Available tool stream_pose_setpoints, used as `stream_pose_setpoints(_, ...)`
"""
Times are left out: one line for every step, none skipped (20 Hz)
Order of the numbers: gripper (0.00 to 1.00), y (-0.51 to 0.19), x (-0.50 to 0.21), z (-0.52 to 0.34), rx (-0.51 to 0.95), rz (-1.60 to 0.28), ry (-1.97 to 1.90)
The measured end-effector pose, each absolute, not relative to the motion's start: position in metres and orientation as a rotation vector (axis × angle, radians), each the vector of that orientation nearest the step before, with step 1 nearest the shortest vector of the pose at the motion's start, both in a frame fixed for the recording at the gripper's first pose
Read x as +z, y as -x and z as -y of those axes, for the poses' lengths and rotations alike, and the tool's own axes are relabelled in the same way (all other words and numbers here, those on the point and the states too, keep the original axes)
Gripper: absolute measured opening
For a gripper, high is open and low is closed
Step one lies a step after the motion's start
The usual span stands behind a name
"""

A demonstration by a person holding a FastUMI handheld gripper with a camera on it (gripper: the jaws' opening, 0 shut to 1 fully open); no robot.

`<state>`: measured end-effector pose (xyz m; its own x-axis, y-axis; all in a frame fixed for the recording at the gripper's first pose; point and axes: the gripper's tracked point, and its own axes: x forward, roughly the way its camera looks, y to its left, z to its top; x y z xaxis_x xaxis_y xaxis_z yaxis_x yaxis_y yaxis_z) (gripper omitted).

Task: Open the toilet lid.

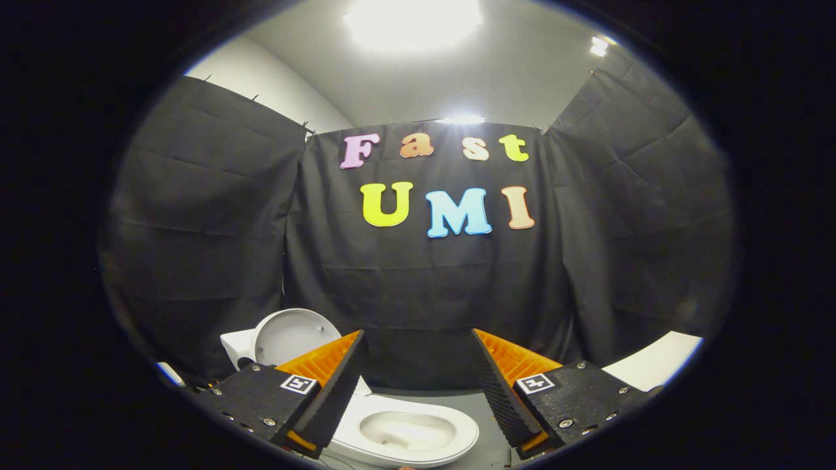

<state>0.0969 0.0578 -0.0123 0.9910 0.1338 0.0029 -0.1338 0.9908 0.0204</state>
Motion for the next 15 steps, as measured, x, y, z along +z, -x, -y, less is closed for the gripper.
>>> stream_pose_setpoints(0.95, -0.099, -0.014, -0.052, 0.124, -0.008, -0.021)
stream_pose_setpoints(0.95, -0.101, -0.016, -0.047, 0.114, -0.014, -0.022)
stream_pose_setpoints(0.95, -0.102, -0.017, -0.046, 0.108, -0.02, -0.026)
stream_pose_setpoints(0.95, -0.103, -0.017, -0.045, 0.106, -0.025, -0.031)
stream_pose_setpoints(0.95, -0.105, -0.018, -0.044, 0.107, -0.028, -0.035)
stream_pose_setpoints(0.95, -0.106, -0.018, -0.044, 0.107, -0.029, -0.038)
stream_pose_setpoints(0.95, -0.106, -0.017, -0.044, 0.109, -0.031, -0.038)
stream_pose_setpoints(0.95, -0.107, -0.018, -0.044, 0.109, -0.032, -0.034)
stream_pose_setpoints(0.95, -0.108, -0.018, -0.043, 0.108, -0.036, -0.031)
stream_pose_setpoints(0.95, -0.108, -0.019, -0.044, 0.107, -0.04, -0.029)
stream_pose_setpoints(0.95, -0.108, -0.022, -0.044, 0.107, -0.047, -0.029)
stream_pose_setpoints(0.95, -0.108, -0.024, -0.043, 0.107, -0.055, -0.03)
stream_pose_setpoints(0.95, -0.107, -0.026, -0.044, 0.108, -0.063, -0.031)
stream_pose_setpoints(0.95, -0.107, -0.028, -0.044, 0.109, -0.068, -0.033)
stream_pose_setpoints(0.95, -0.106, -0.03, -0.043, 0.105, -0.072, -0.035)
